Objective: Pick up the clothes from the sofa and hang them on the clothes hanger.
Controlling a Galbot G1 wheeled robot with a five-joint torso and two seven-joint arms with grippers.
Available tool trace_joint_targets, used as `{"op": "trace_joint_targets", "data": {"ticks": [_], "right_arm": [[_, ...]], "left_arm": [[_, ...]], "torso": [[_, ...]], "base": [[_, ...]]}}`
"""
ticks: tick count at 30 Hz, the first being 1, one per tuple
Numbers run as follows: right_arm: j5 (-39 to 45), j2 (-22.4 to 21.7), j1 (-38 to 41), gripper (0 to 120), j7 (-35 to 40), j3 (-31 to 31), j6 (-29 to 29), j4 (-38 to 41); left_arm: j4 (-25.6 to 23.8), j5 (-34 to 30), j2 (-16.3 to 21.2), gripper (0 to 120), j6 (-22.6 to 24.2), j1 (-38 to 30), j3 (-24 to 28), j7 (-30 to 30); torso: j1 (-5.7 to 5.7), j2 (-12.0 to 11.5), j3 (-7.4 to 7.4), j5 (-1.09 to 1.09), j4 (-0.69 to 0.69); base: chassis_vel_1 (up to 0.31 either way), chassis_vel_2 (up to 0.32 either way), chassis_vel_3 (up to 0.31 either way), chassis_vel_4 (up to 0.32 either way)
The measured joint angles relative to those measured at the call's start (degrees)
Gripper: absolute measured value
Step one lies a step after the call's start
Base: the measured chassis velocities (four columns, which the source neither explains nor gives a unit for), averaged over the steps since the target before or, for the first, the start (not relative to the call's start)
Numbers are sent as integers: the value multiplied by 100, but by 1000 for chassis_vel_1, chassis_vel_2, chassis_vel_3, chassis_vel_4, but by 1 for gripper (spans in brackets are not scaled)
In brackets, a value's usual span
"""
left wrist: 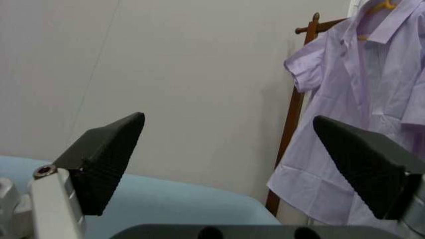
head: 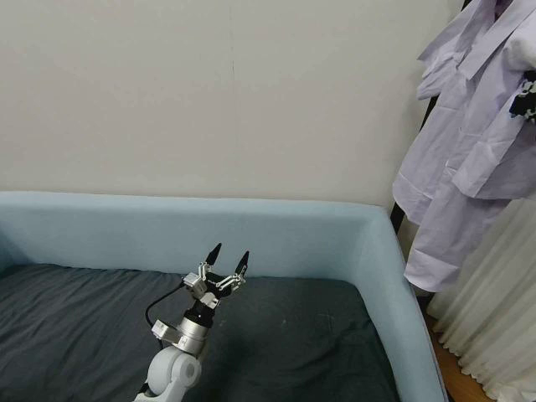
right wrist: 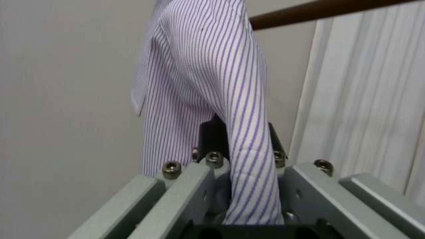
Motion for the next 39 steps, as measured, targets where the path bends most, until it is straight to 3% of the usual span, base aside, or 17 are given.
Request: {"op": "trace_joint_targets", "data": {"ticks": [5, 11, 18, 31, 39], "right_arm": [[-234, 55, -850, 1, -150, 585, 51, 37], [-710, 143, -888, 1, -404, 473, 149, -287], [-1773, 600, -600, 1, -797, 155, 410, -996], [-2722, 1377, 16, 1, -1299, -5, 683, -2028], [-3416, 2038, 753, 1, -1578, -328, 870, -3055]], "left_arm": [[-66, 46, -40, 100, -11, 100, -13, 0], [-142, 91, -61, 100, -12, 185, -27, -2], [-268, 95, -6, 100, -28, 379, -125, -7], [-204, 137, 75, 100, -50, 513, -192, -6], [61, 177, 32, 100, -40, 285, -127, -6]], "torso": [[0, 0, 0, 0, -2], [0, 0, 0, -1, -2], [0, 0, 0, 0, 0], [0, 0, 0, 0, 0], [1, -1, 0, -1, -1]], "base": [[0, 0, 0, 0], [0, 0, 0, 0], [0, 0, 0, 0], [0, 0, 0, 0], [0, 0, 0, 0]]}}
